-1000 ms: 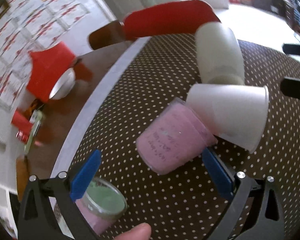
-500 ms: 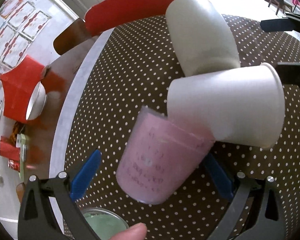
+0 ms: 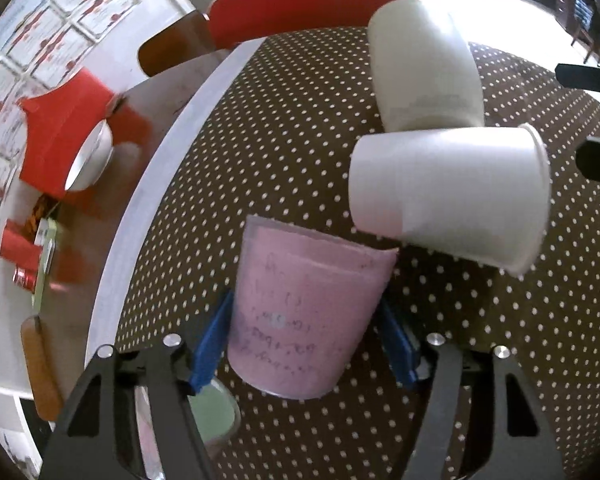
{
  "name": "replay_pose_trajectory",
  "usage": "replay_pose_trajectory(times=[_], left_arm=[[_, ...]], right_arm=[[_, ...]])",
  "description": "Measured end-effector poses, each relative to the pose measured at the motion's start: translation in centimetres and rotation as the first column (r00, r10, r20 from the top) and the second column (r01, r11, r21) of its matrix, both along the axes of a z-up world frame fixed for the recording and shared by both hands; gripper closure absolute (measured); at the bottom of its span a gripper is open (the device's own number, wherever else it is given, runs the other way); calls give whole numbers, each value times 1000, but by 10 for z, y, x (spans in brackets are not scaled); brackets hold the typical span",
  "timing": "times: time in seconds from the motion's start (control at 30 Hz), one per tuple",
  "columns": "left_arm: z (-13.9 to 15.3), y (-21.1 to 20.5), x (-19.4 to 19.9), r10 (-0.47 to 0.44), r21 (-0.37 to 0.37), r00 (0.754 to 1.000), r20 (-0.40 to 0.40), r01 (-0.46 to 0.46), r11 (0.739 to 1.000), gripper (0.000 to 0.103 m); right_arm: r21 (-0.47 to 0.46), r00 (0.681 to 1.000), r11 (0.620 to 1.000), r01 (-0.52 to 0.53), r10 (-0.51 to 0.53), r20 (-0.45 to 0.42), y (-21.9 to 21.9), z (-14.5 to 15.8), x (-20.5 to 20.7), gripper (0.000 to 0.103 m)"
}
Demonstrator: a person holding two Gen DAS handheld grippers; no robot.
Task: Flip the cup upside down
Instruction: 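Close the left gripper on the pink cup's body, then lift the pink cup with the left gripper and carry it toward the right gripper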
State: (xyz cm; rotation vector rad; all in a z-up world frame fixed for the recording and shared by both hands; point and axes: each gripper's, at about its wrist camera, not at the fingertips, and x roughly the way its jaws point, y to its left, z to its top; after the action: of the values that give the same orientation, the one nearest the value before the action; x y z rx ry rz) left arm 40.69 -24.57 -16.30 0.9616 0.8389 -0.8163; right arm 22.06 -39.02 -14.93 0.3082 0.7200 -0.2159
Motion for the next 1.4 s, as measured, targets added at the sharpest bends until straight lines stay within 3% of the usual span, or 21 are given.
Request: replay_pose_trajectory(times=[0.3,0.63,0.97,1.2,1.4], left_arm=[[21,39,-33,99,-72,995,-19,-100,992,36],[44,100,-109,206,-144,977,-55,-212,967,36],[16,134,-211,188,-114,979,-78,-196,974,36],[-10,136,-239,190,-104,979,-67,-197,975,35],[-7,145,-248,237,-142,971,-29,-239,961,25]], right_arm=[[-8,999,1000,-8,9,38,15,21,-34,6],[-3,992,995,-95,95,79,58,37,-79,6],[3,985,987,-161,160,64,91,25,-129,6],[6,986,987,-162,162,49,96,18,-153,6],[-2,983,985,-172,172,65,101,21,-165,6]])
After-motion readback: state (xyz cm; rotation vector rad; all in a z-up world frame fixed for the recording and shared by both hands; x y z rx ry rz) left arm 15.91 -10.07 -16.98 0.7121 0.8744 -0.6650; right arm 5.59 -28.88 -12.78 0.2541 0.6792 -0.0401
